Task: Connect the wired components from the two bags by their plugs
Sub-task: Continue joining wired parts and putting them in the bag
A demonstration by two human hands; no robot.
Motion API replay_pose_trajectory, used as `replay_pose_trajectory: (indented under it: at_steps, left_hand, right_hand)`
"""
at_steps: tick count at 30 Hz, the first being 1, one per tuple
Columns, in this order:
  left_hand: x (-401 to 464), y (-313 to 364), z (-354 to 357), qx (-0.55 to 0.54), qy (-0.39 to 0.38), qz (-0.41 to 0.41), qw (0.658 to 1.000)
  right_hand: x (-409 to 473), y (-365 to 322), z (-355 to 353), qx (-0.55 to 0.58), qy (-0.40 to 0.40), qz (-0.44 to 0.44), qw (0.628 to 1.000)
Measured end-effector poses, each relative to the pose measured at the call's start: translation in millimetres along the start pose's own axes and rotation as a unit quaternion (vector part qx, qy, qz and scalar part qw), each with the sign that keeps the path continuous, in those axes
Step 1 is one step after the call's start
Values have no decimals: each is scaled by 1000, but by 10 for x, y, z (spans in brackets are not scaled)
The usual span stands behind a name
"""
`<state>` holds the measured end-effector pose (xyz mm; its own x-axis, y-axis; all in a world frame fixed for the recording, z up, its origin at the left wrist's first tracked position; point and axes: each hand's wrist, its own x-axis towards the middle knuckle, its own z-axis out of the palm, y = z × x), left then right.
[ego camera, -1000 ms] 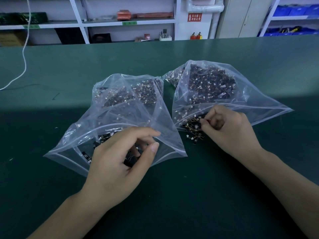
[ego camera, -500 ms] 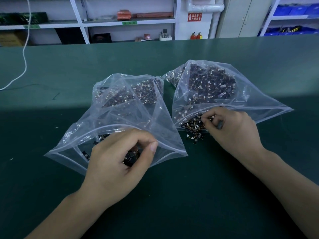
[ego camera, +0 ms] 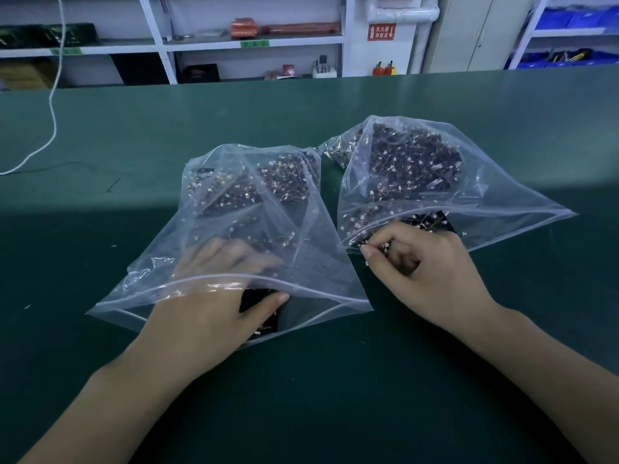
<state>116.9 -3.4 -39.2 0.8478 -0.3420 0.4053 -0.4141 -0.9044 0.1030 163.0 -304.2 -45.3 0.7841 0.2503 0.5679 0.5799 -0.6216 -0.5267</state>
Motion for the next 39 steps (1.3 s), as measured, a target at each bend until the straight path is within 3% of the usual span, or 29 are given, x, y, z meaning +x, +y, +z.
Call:
replay_pose_trajectory:
  at_steps: [17,23,28,33,39]
  left_hand:
    - [45,164,-61,-56,-29,46,997]
    - [54,179,-57,-56,19,47,997]
    - [58,258,-59,-153,71,43,985]
    - [34,373,-86,-184,138,133,964]
    - [-3,458,-86,-225,187,157,943]
  right_hand:
    - [-14,-37,15,15,-8,-17,1000]
    - [-20,-13,37,14,-7,-16,1000]
    - [-28,-27,37,39,-2,-30,999]
    - [-33,-156,-23,73,8,-107,992]
    - [-115,-358,-12,123,-29,-199,972]
